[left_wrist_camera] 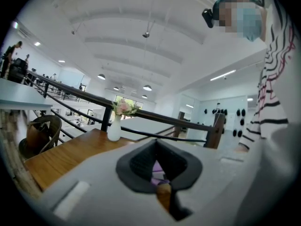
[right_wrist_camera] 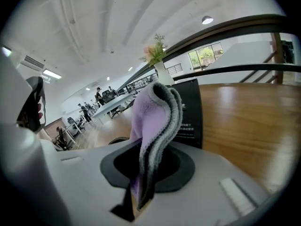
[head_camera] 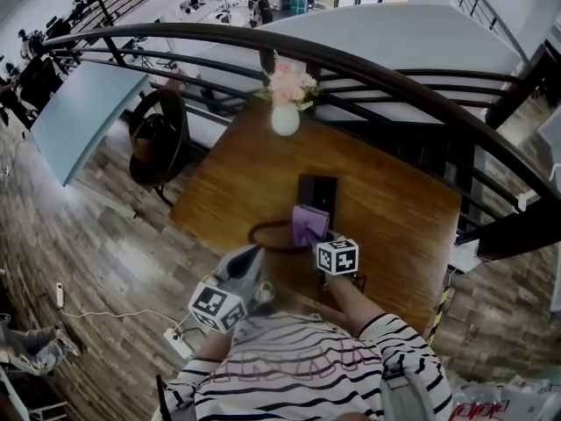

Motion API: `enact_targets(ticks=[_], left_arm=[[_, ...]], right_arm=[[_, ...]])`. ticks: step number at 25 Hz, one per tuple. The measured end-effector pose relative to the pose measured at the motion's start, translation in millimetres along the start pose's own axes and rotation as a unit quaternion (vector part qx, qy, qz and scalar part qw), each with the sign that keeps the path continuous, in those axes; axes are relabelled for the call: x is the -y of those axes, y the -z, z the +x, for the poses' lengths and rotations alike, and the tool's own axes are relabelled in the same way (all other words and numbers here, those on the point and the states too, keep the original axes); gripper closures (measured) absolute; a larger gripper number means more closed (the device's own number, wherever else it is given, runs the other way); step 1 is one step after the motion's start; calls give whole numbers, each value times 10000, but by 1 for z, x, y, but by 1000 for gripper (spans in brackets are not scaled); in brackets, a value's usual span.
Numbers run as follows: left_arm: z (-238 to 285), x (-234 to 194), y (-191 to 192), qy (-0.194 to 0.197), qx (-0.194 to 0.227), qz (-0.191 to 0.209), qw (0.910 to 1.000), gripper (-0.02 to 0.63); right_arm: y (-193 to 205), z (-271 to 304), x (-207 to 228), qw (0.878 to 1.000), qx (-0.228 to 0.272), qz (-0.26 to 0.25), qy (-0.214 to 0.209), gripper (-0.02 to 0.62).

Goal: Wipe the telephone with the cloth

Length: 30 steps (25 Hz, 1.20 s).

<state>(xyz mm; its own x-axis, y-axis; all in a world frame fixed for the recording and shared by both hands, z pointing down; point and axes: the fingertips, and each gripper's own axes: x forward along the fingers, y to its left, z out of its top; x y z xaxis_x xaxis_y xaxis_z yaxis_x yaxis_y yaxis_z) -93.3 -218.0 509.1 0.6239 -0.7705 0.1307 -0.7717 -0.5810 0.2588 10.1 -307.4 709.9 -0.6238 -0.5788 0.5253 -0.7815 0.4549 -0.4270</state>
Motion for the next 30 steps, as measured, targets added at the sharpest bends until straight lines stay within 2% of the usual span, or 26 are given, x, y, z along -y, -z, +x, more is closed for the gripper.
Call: enact_targets(ticks=[11, 19, 24, 30], left_arm=[[11, 5, 4, 170, -33, -52, 9998, 603], [24, 12, 4, 416, -44, -93, 9991, 603], [31, 16, 2, 549, -84, -96, 9984, 603], [35, 19, -4, 645, -40, -53, 9979, 604]], right_arm=[[6, -39, 57, 9972, 90, 355, 656, 544], [10, -63, 82, 9930, 180, 550, 1025, 544], [3, -76, 75, 9926, 341, 631, 975, 543], [-21, -101, 42, 9935, 795, 505, 644, 543]])
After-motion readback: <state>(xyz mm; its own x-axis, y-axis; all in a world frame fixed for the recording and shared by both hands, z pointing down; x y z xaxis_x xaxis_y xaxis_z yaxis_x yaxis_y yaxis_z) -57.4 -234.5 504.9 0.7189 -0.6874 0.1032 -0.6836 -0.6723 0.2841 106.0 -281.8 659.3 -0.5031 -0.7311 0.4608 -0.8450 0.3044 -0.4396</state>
